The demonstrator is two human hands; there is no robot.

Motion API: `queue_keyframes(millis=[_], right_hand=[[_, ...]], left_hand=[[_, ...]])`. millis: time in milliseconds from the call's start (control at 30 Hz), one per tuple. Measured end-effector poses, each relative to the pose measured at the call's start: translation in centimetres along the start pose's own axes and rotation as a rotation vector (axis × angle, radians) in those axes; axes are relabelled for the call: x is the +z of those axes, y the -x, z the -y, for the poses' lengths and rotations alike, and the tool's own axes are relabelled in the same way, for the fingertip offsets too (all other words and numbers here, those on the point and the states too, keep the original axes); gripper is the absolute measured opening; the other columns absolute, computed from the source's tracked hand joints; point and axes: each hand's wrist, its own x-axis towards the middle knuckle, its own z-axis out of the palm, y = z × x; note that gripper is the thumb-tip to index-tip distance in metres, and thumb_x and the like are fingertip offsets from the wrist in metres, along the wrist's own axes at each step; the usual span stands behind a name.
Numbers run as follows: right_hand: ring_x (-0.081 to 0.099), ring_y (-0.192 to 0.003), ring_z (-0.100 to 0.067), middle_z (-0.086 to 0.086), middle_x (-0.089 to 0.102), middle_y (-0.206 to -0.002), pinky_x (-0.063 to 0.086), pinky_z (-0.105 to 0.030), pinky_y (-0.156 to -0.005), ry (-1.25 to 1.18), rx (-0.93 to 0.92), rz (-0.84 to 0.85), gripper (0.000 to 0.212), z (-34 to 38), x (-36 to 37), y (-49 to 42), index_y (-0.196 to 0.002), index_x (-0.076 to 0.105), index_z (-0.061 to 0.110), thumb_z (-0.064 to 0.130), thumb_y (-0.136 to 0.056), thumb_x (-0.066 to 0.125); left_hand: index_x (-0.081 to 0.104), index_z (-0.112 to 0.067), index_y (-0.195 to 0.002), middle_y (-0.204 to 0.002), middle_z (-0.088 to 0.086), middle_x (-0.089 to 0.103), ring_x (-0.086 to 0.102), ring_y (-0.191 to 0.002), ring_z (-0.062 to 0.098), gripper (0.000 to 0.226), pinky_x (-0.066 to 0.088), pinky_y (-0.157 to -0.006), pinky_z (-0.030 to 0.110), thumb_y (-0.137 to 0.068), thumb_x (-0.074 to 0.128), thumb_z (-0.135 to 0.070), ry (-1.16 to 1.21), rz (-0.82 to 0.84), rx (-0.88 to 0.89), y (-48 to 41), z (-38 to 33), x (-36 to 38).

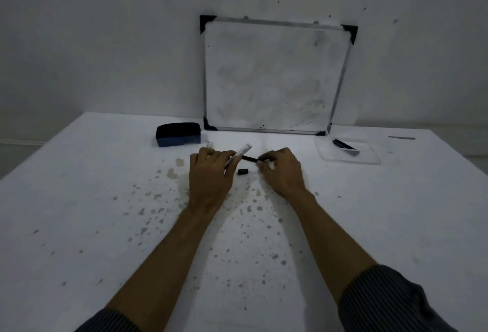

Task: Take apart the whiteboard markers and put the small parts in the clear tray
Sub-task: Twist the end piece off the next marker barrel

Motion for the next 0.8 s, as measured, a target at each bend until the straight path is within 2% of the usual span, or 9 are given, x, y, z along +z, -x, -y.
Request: queue_keyframes(millis=[100,133,200,267,400,533,633,733,800], right_hand=[[0.063,-0.085,-0.005,0.008,0.07,-0.097,0.051,-0.026,-0.079,-0.145,0.016,-0.016,0.016,-0.2,-0.7,0.7,-0.103,0.077,0.027,0.035,-0.091,0.072],[0.063,-0.079,-0.002,0.014,0.07,-0.093,0.049,-0.021,-0.074,-0.216,0.035,-0.013,0.014,-0.3,-1.1,1.2,-0.103,0.077,0.028,0.035,-0.092,0.071],[0.068,-0.082,0.003,0.017,0.074,-0.093,0.051,-0.015,-0.074,-0.388,0.059,-0.037,0.015,-0.9,-2.1,2.3,-0.106,0.076,0.028,0.034,-0.094,0.07],[0.07,-0.088,0.004,0.016,0.077,-0.096,0.055,-0.015,-0.076,-0.615,0.112,-0.081,0.018,-1.8,-3.1,3.6,-0.109,0.077,0.027,0.034,-0.094,0.072],[0.067,-0.085,-0.005,0.01,0.079,-0.099,0.054,-0.022,-0.075,-1.039,0.325,-0.107,0.019,-2.4,-4.2,4.4,-0.109,0.08,0.023,0.028,-0.09,0.077],[0.067,-0.081,-0.007,0.006,0.076,-0.097,0.056,-0.023,-0.073,-1.221,0.417,-0.109,0.021,-2.2,-4.3,3.8,-0.11,0.08,0.018,0.027,-0.091,0.076],[0.064,-0.072,-0.009,0.001,0.076,-0.095,0.055,-0.023,-0.066,-1.342,0.468,-0.119,0.024,-2.1,-4.5,3.7,-0.112,0.078,0.011,0.024,-0.092,0.075],[0.06,-0.07,-0.011,0.002,0.077,-0.088,0.053,-0.022,-0.062,-1.275,0.49,-0.094,0.029,-2.0,-4.8,3.7,-0.114,0.077,0.009,0.026,-0.09,0.077],[0.059,-0.069,-0.011,0.0,0.078,-0.091,0.051,-0.022,-0.058,-1.239,0.501,-0.073,0.033,-1.9,-4.9,3.8,-0.114,0.076,0.008,0.027,-0.089,0.079]], left_hand=[[0.079,-0.011,-0.101,-0.08,0.005,0.077,0.066,-0.078,0.027,0.021,0.046,-0.075,0.039,-0.099,0.071,-0.03,0.068,0.068,-0.072,-0.2,-1.0,-0.4],[0.078,-0.012,-0.102,-0.081,0.003,0.077,0.067,-0.077,0.023,0.023,0.049,-0.074,0.037,-0.101,0.067,-0.032,0.143,0.093,-0.119,-0.4,-1.5,-0.6],[0.075,-0.017,-0.105,-0.082,-0.005,0.076,0.071,-0.074,0.01,0.025,0.057,-0.068,0.026,-0.103,0.061,-0.038,0.403,0.16,-0.272,-0.4,-2.7,-1.0],[0.072,-0.021,-0.107,-0.082,-0.01,0.075,0.073,-0.071,0.004,0.026,0.057,-0.058,0.018,-0.102,0.06,-0.043,0.677,0.254,-0.441,-0.2,-3.9,-1.2],[0.075,-0.016,-0.105,-0.084,-0.003,0.078,0.068,-0.056,0.011,0.026,0.053,-0.047,0.025,-0.101,0.063,-0.039,0.962,0.433,-0.589,0.6,-4.3,-1.4],[0.075,-0.011,-0.12,-0.091,0.003,0.08,0.067,-0.056,0.01,0.028,0.054,-0.046,0.025,-0.1,0.067,-0.03,1.066,0.439,-0.668,0.3,-3.3,-1.6],[0.077,-0.017,-0.119,-0.091,0.003,0.082,0.066,-0.057,0.009,0.029,0.052,-0.048,0.021,-0.094,0.073,-0.031,1.073,0.463,-0.694,0.3,-2.8,-1.8],[0.08,-0.019,-0.114,-0.078,0.009,0.078,0.066,-0.061,0.014,0.028,0.056,-0.055,0.025,-0.089,0.077,-0.032,1.064,0.541,-0.638,0.4,-2.7,-2.0],[0.081,-0.023,-0.111,-0.073,0.005,0.075,0.066,-0.062,0.015,0.022,0.058,-0.059,0.027,-0.09,0.079,-0.029,1.043,0.584,-0.595,0.5,-2.8,-2.0]])
